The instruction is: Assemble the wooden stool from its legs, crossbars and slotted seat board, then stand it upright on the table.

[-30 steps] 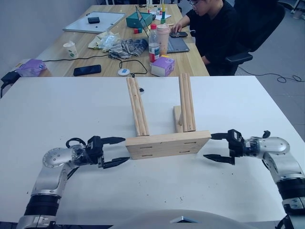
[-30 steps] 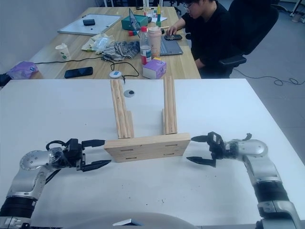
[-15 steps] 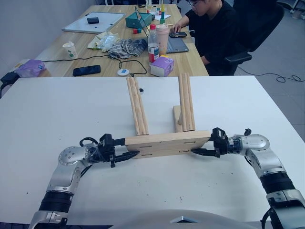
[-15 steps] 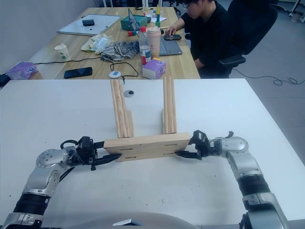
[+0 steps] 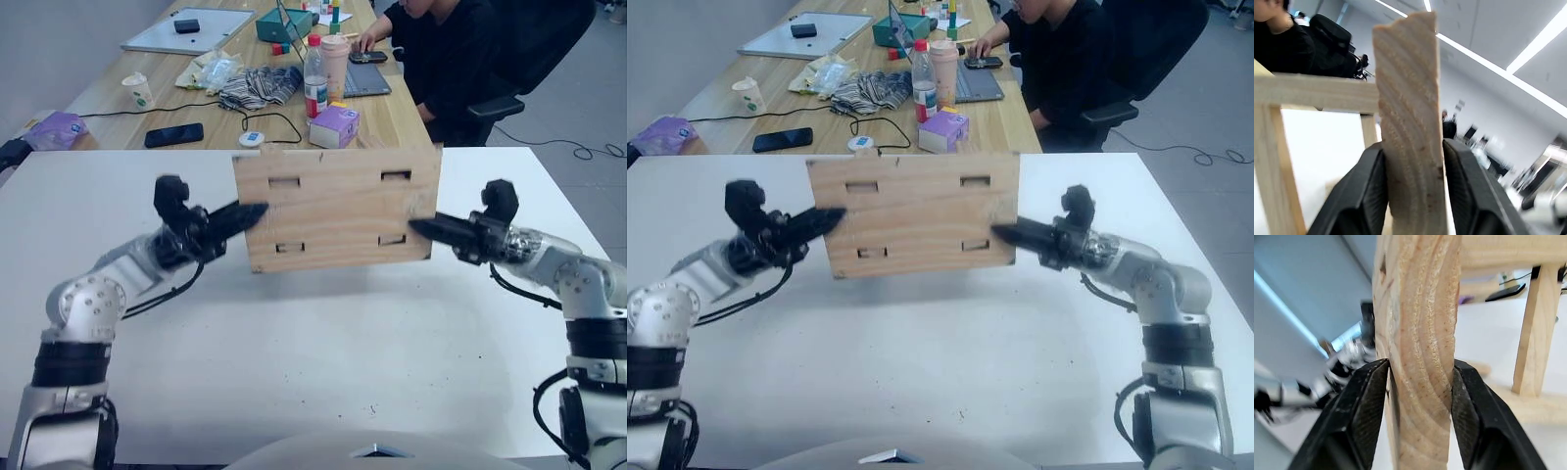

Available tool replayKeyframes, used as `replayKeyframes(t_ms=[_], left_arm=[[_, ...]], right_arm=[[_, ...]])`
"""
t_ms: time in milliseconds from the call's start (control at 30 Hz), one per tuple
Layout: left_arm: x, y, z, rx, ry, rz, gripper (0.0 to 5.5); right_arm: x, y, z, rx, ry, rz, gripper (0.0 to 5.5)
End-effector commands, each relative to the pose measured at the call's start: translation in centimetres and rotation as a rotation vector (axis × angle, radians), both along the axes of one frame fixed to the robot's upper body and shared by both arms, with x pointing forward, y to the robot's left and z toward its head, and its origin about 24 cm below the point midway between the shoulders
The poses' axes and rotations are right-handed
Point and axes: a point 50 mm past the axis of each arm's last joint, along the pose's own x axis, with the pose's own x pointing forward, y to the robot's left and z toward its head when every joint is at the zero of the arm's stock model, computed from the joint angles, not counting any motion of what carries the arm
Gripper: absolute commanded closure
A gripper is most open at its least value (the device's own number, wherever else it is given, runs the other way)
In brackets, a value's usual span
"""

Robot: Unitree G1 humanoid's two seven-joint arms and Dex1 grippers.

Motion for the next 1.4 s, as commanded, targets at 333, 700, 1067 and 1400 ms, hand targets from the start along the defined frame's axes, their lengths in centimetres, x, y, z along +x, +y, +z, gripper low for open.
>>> replayKeyframes(t_ms=[333,700,1067,1400], left_arm=[[9.6,0.9,-5.5,0.072,0.724,0.436,3.73],[11.1,3.6,-1.7,-0.328,0.582,0.576,1.91],[9.5,10.1,-2.8,-0.034,0.238,1.166,1.44],[5.4,7.2,-8.7,0.592,-0.254,1.393,1.44]], right_arm=[[8.6,3.7,0.1,0.177,0.634,-0.433,3.92],[8.9,1.5,1.6,0.296,0.562,-0.504,1.87],[7.5,-1.1,-1.9,-0.018,0.059,-0.941,1.02],[5.2,-0.4,-7.2,-0.266,-0.311,-1.207,1.02]])
